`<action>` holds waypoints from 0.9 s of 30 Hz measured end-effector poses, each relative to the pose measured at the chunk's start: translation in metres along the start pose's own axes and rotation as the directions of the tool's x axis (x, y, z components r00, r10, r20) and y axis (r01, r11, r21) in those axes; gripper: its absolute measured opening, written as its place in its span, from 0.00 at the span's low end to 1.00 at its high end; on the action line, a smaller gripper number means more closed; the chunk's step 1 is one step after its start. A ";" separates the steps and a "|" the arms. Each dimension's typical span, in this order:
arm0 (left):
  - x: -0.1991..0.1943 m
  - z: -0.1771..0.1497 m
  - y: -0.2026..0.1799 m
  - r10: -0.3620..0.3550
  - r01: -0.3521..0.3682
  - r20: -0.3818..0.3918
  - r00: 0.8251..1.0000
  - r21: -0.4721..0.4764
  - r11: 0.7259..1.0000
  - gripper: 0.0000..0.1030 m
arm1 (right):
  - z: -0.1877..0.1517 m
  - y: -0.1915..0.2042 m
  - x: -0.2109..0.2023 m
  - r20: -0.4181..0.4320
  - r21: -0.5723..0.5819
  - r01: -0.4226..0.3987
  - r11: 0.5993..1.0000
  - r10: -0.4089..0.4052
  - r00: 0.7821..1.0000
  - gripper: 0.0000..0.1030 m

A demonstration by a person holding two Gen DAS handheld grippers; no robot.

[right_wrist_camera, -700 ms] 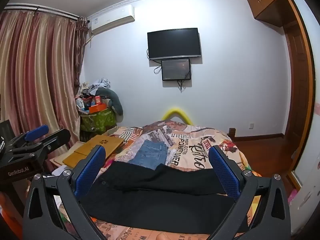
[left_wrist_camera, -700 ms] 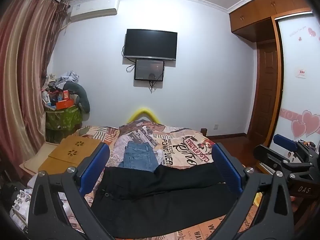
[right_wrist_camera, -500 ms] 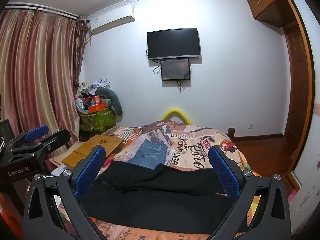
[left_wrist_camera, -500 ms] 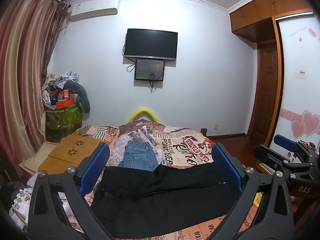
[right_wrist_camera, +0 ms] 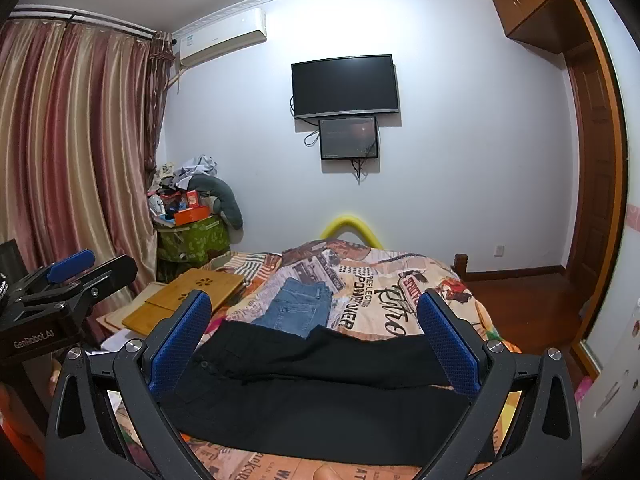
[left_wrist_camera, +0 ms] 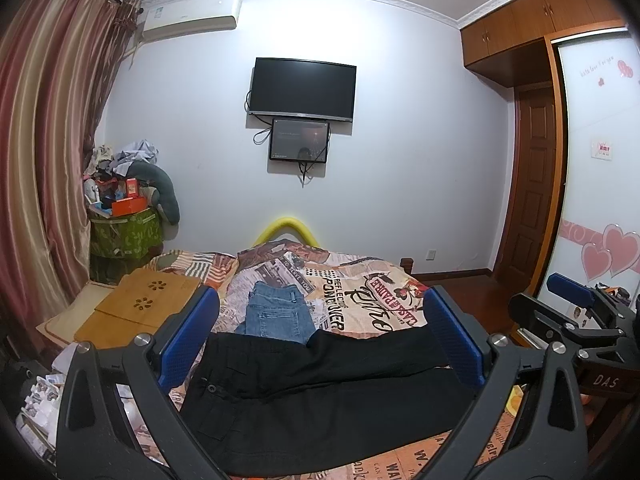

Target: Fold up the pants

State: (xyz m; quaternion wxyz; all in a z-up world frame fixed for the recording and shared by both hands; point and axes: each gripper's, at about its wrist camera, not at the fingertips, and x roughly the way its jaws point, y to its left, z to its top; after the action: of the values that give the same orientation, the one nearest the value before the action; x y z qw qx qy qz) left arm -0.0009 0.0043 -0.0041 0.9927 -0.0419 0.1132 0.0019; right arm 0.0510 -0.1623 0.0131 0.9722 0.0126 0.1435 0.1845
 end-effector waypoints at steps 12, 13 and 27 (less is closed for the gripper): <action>0.000 0.001 0.000 -0.002 0.002 -0.002 1.000 0.000 1.000 1.00 | -0.001 0.002 0.000 -0.004 -0.005 0.004 1.000 -0.004 1.000 0.99; -0.001 0.001 0.000 -0.002 0.002 -0.003 1.000 0.000 1.000 1.00 | -0.001 0.001 0.000 -0.004 -0.005 0.004 1.000 -0.004 1.000 0.99; 0.001 0.003 -0.003 -0.004 0.004 -0.002 1.000 0.002 1.000 1.00 | 0.001 0.001 -0.001 0.001 -0.010 0.004 1.000 -0.004 1.000 0.99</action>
State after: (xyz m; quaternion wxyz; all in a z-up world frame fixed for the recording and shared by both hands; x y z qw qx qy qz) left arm 0.0005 0.0015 -0.0008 0.9926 -0.0413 0.1140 -0.0001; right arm 0.0498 -0.1619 0.0142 0.9727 0.0078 0.1422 0.1833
